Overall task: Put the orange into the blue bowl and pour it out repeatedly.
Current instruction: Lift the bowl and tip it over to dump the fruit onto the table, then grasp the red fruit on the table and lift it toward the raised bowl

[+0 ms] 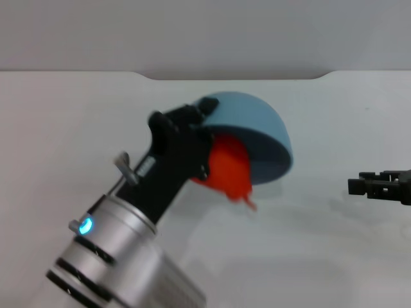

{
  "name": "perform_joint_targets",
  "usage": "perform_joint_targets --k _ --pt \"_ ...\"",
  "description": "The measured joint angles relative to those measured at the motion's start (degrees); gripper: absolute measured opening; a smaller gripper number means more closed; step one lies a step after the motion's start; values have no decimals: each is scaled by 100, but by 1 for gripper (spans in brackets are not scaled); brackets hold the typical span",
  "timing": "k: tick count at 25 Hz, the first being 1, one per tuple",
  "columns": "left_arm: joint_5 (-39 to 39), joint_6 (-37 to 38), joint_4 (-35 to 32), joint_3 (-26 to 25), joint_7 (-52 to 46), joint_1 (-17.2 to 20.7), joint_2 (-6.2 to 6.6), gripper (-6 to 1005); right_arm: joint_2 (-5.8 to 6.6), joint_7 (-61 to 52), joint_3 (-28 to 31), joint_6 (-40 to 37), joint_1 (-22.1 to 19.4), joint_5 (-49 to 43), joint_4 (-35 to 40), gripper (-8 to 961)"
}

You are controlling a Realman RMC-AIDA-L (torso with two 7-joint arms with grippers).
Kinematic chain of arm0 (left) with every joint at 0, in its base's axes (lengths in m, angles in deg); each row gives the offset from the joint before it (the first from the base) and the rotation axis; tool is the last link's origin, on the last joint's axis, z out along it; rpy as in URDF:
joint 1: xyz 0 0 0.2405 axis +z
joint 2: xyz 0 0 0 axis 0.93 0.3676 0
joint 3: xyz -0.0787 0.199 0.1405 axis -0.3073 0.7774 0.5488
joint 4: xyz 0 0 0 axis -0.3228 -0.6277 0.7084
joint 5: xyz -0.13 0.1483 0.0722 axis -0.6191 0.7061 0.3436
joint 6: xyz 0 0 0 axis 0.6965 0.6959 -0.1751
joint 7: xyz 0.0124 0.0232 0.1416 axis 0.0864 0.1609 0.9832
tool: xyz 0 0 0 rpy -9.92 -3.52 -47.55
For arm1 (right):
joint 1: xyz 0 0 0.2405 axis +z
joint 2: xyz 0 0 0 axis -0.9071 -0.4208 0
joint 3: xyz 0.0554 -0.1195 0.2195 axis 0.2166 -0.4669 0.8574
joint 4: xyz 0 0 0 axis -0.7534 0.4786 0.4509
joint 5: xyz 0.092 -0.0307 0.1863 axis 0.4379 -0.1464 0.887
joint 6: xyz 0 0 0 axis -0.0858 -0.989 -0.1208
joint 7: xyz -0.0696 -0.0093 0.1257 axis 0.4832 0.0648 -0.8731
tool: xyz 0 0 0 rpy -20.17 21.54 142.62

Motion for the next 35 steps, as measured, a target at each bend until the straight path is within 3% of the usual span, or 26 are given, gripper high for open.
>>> perform_joint_targets --k 4,9,12,15,21,22,23,24,25,26,27,29,31,33,35 --pt "-427 -816 584 423 905 -315 -10 -1 14 0 137 1 -7 0 -50 467" --pt "-1110 -944 607 516 1042 -487 0 -1 11 25 175 1 -11 0 -57 467" --pt "-1919 -625 302 500 897 -547 17 0 -3 31 164 1 4 1 -60 468" --pt "-3028 384 -321 255 844 -543 64 0 -11 38 117 1 46 2 -85 468" --pt "-5172 4138 -1547 -1632 650 -436 74 -1 -18 147 94 2 177 2 -156 469" --pt "-5500 5059 -1620 -2160 451 -502 71 -1 -23 210 88 1 195 2 -166 470" --pt "-5931 6653 -1554 -3175 24 -753 72 -1 -34 350 45 2 219 6 -177 470" --pt "-5931 6653 -1554 -3175 24 -753 72 -1 -34 350 45 2 219 6 -177 470" --pt "-6079 7292 -1460 -3630 -175 -902 76 -2 -38 399 4 0 225 7 -180 470" --pt "-6232 8723 -967 -4706 -680 -1353 82 -2 -40 427 -59 -2 236 8 -181 470" --pt "-6232 8723 -967 -4706 -680 -1353 82 -2 -40 449 -127 -5 246 7 -182 470" --pt "-6200 10122 -392 -5754 -1173 -1846 99 -2 -38 499 -240 -4 272 4 -183 471" --pt "-5949 10947 -94 -6419 -1492 -2115 115 -1 -39 621 -367 0 302 3 -186 471" --pt "-5353 11495 -103 -6939 -1903 -2252 126 -1 -46 810 -503 38 339 7 -193 471" --pt "-4637 11775 -400 -7138 -2311 -2234 117 -1 -58 991 -631 77 394 40 -224 472"
